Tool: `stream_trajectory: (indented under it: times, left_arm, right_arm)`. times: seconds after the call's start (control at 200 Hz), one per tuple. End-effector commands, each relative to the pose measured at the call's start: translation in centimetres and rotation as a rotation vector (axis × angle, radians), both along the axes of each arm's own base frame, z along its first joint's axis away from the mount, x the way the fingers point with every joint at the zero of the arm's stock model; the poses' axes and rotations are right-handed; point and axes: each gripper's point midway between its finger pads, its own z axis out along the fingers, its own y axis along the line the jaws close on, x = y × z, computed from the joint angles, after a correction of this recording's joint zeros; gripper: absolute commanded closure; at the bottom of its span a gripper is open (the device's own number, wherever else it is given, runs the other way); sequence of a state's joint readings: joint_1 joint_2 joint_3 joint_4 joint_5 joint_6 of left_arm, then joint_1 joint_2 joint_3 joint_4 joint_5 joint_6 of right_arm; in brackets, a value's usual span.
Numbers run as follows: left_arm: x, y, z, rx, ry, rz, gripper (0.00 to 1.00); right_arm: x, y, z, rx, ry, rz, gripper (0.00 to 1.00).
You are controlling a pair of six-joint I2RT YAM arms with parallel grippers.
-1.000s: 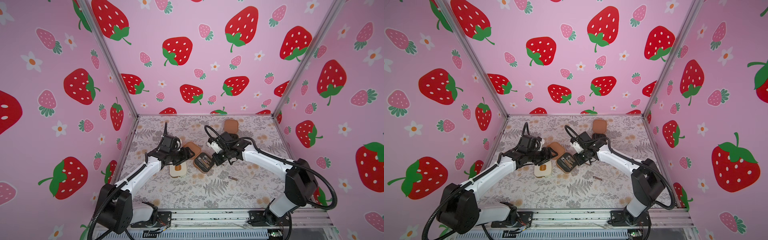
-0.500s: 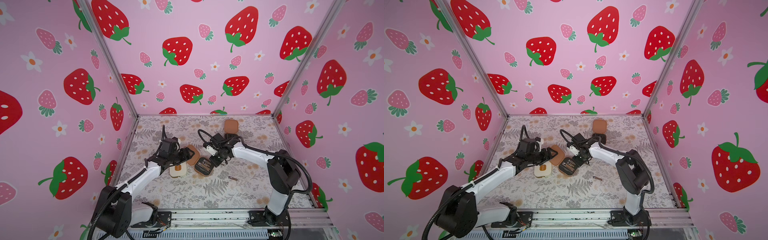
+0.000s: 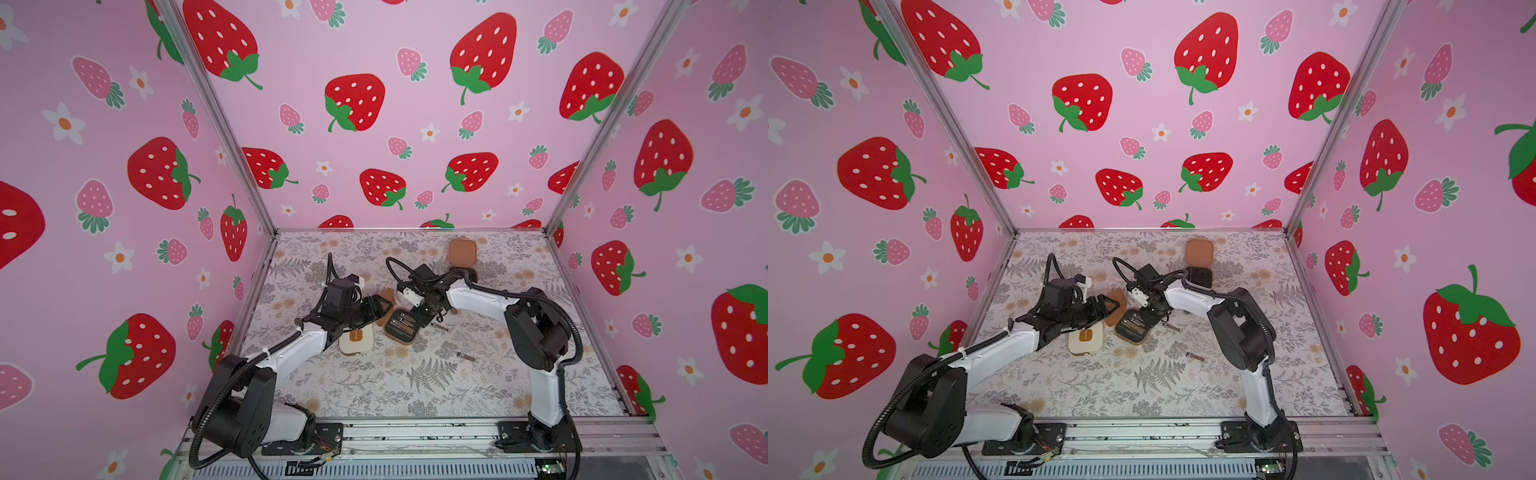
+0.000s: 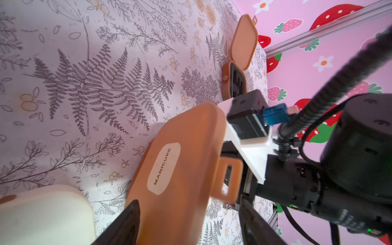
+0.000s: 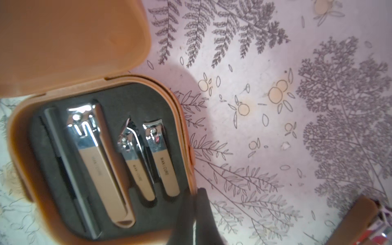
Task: Organize nail clipper sets
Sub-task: Place the storage box at the center of the board, then close the storage box at the center of the board.
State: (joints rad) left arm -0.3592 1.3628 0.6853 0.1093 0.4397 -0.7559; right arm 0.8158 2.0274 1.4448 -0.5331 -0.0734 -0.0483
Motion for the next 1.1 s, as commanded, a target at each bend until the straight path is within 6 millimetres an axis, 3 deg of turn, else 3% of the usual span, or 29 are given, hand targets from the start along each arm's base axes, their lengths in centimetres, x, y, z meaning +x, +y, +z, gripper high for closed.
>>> stream_trajectory:
  times: [0.0, 0.045, 0.155, 0.25, 0.4, 0.565, 0.695, 0.851, 1.096]
  left_arm:
    - [0.3, -1.1, 1.7, -0.038, -0.074, -0.05, 0.26]
    - [0.2, -1.3, 1.8, -0.034, -0.079, -0.06, 0.25]
    - [0.1, -1.7, 1.9, -0.034, -0.082, -0.081, 0.26]
    - [0.0, -2.3, 1.9, -0.041, -0.086, -0.102, 0.26]
    - [-0.4, -4.0, 2.1, -0.052, -0.084, -0.166, 0.26]
    - [-1.0, -6.5, 1.3, -0.045, -0.068, -0.237, 0.26]
    - [-1.4, -7.7, 0.2, -0.028, -0.048, -0.256, 0.27]
    - [-1.4, -7.7, -1.4, 0.004, -0.01, -0.245, 0.28]
    - [-1.2, -6.4, -3.1, 0.108, 0.018, -0.213, 0.29]
  right_arm:
    - [1.1, 1.6, 1.1, 0.055, -0.03, -0.015, 1.0]
    - [1.1, 1.6, 1.0, 0.056, -0.025, -0.028, 1.0]
    - [1.3, 1.0, 1.2, 0.044, -0.036, -0.077, 0.8]
    - [1.8, -0.5, 2.0, 0.01, -0.074, -0.155, 0.71]
    - [1.9, -2.7, 5.4, 0.028, -0.143, -0.267, 0.62]
    - [0.8, -3.4, 9.5, 0.131, -0.17, -0.313, 0.56]
    - [0.0, -3.3, 11.2, 0.197, -0.147, -0.328, 0.53]
    - [-0.9, -1.6, 10.8, 0.255, -0.053, -0.318, 0.55]
    - [-1.6, 0.7, 7.4, 0.267, 0.147, -0.394, 0.65]
